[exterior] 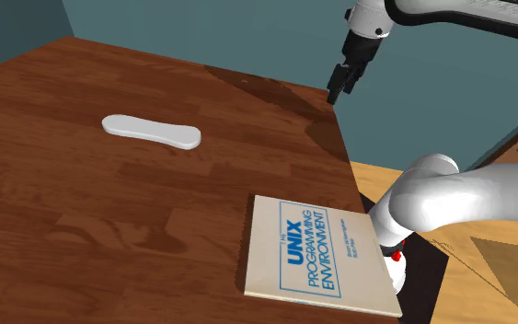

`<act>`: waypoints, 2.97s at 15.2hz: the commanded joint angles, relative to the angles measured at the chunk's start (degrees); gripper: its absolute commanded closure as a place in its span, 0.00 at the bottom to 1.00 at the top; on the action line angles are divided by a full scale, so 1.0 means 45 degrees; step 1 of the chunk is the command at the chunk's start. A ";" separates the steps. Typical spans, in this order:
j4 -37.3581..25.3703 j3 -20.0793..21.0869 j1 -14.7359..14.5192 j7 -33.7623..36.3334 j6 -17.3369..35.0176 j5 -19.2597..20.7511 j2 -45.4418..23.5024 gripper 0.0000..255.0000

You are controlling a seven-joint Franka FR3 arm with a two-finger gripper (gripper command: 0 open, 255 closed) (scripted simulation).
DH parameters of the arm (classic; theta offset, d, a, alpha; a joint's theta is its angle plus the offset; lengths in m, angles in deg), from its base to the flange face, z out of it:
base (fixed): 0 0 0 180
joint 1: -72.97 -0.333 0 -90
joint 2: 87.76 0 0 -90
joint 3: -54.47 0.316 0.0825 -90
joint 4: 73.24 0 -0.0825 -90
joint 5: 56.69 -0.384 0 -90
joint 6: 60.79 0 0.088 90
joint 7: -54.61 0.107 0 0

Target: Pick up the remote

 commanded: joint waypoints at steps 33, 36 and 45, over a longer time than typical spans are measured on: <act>-1.0293 0.4429 -0.3670 0.1249 0.2000 -0.0006 -1.2492 0.00; -1.1937 0.4703 -0.4222 0.1378 0.1623 0.0444 -1.3843 0.00; -1.1839 0.4803 -0.4547 0.1483 0.2524 0.0758 -1.4704 0.00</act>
